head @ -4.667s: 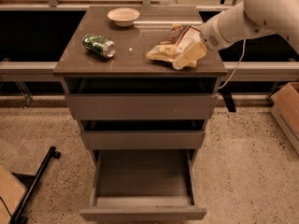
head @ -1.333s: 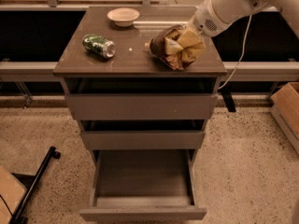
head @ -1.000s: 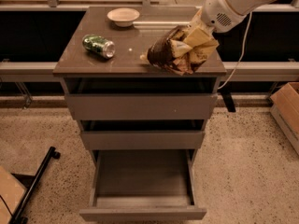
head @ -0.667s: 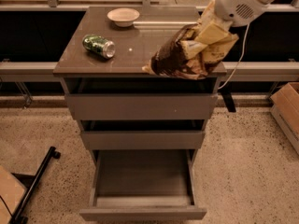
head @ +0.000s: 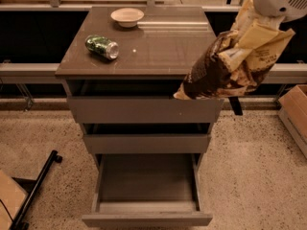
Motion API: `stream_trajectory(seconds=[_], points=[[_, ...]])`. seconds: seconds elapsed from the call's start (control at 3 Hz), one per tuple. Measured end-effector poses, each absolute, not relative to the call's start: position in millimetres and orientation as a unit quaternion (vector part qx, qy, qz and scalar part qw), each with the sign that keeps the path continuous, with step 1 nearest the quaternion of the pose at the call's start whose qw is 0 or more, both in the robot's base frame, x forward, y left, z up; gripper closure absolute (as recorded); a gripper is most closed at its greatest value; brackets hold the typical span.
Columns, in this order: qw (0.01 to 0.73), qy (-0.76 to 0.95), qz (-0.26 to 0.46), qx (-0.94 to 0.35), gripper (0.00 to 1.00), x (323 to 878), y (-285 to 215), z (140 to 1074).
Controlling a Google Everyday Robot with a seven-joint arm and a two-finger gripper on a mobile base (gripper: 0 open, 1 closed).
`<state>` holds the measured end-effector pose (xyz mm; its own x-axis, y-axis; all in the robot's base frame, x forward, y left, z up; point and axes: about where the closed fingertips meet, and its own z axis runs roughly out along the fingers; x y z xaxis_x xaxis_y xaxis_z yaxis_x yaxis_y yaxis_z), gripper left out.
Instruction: Place brown chip bag into bottom drawer
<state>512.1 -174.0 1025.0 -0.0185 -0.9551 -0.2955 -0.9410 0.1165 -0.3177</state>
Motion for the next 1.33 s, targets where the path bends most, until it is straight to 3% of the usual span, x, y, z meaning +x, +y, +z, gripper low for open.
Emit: stream_trajectory(seconds=[0.67, 1.33], points=[[0.191, 0.732, 0.015, -0.653, 1.0, 515.2, -189.6, 931.8], [0.266, 0.74, 0.135, -0.602, 1.0, 562.5, -176.8, 825.9]])
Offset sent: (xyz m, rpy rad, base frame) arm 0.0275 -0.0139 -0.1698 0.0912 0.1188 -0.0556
